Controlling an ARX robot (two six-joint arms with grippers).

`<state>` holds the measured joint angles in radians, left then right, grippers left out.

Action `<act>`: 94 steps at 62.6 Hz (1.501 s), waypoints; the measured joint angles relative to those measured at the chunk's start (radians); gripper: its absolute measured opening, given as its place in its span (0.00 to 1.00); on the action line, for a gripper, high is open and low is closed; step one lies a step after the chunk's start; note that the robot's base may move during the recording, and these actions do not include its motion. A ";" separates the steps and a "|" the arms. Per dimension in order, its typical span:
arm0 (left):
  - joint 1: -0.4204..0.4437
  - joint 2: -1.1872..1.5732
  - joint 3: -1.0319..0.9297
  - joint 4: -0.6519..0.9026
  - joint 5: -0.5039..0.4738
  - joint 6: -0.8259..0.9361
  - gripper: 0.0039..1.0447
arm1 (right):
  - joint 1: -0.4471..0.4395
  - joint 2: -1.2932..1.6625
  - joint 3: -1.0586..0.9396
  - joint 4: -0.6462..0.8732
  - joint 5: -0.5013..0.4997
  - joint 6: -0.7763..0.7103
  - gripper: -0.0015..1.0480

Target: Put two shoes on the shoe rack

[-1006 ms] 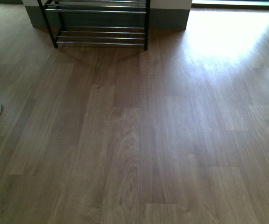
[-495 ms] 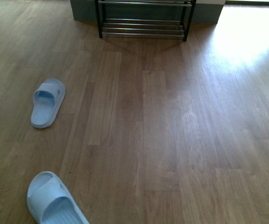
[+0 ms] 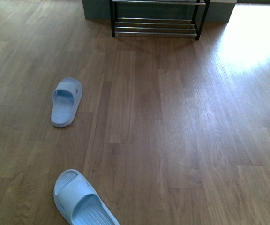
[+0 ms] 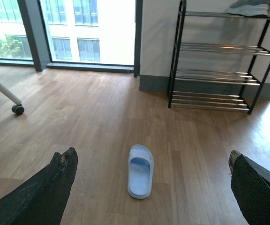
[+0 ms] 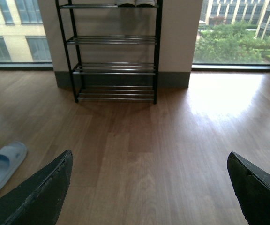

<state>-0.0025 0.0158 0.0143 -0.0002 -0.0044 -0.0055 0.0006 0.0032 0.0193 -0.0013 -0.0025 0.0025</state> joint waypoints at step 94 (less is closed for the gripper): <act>0.000 0.000 0.000 0.000 0.002 0.001 0.91 | 0.000 0.000 0.000 0.000 -0.001 0.000 0.91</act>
<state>-0.0025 0.0158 0.0143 -0.0006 -0.0025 -0.0048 0.0006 0.0036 0.0193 -0.0013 -0.0036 0.0025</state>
